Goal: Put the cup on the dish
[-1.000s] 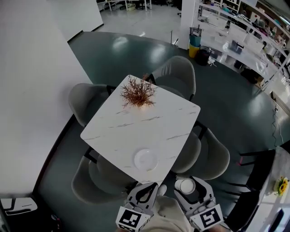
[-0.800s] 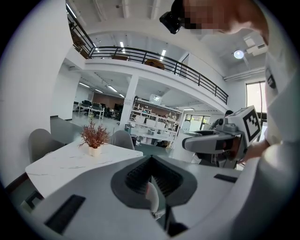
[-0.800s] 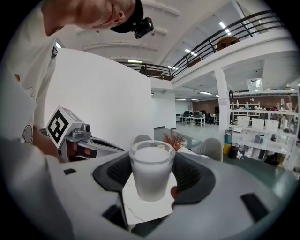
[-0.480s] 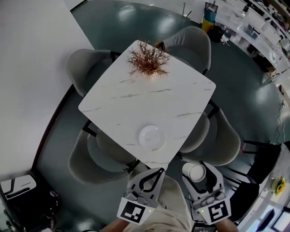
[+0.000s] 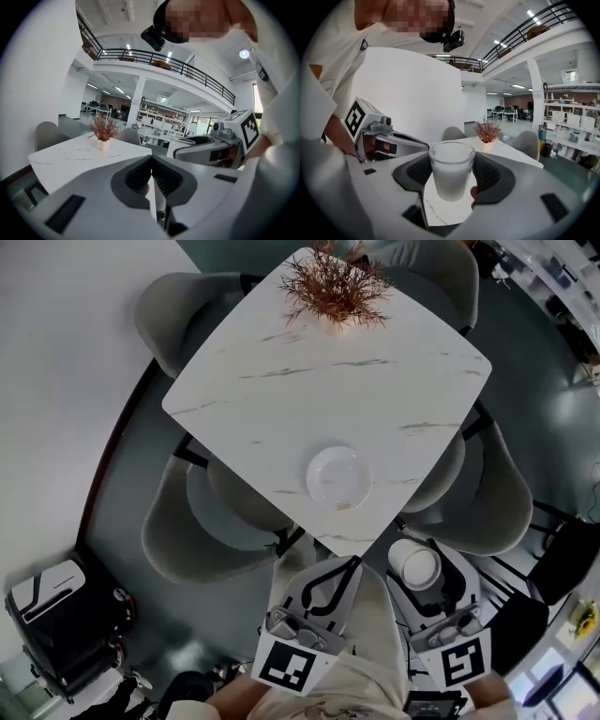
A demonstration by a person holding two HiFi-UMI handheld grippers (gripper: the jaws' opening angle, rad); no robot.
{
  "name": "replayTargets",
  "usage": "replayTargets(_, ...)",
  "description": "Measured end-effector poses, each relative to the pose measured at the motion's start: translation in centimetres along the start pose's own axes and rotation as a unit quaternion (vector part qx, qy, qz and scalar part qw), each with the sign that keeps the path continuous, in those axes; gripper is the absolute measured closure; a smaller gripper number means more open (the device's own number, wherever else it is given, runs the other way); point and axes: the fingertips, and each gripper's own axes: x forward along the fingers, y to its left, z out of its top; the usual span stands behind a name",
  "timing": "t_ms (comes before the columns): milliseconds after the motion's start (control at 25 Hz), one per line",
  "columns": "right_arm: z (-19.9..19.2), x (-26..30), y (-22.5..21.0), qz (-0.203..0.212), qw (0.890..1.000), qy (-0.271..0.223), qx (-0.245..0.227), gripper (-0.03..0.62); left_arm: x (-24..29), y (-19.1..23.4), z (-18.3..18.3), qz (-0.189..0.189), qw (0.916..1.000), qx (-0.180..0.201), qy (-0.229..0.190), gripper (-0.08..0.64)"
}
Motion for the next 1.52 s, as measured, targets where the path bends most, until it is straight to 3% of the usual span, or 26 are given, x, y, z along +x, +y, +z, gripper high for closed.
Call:
replayTargets(520, -3.9, 5.7, 0.0, 0.03, 0.999, -0.003, -0.021, 0.322, 2.4, 4.0, -3.5, 0.05, 0.9987, -0.009, -0.009, 0.554)
replayTargets(920, -7.0, 9.4, -0.4, 0.025, 0.999, -0.009, -0.03, 0.322, 4.8, 7.0, -6.6, 0.075, 0.9969, -0.007, -0.021, 0.554)
replayTargets(1080, -8.5, 10.9, -0.8, 0.012, 0.999, -0.013, -0.05, 0.322, 5.5, 9.3, -8.2, 0.113, 0.9924, -0.037, -0.032, 0.554)
replayTargets(1240, -9.7, 12.1, -0.9, 0.008, 0.998, -0.013, -0.054, 0.322, 6.0, 10.7, -9.6, 0.131, 0.9906, -0.026, -0.029, 0.554)
replayTargets(1520, -11.5, 14.1, -1.3, 0.001, 0.999, -0.011, -0.042, 0.322, 7.1, 11.6, -11.2, 0.121, 0.9926, -0.003, -0.015, 0.554)
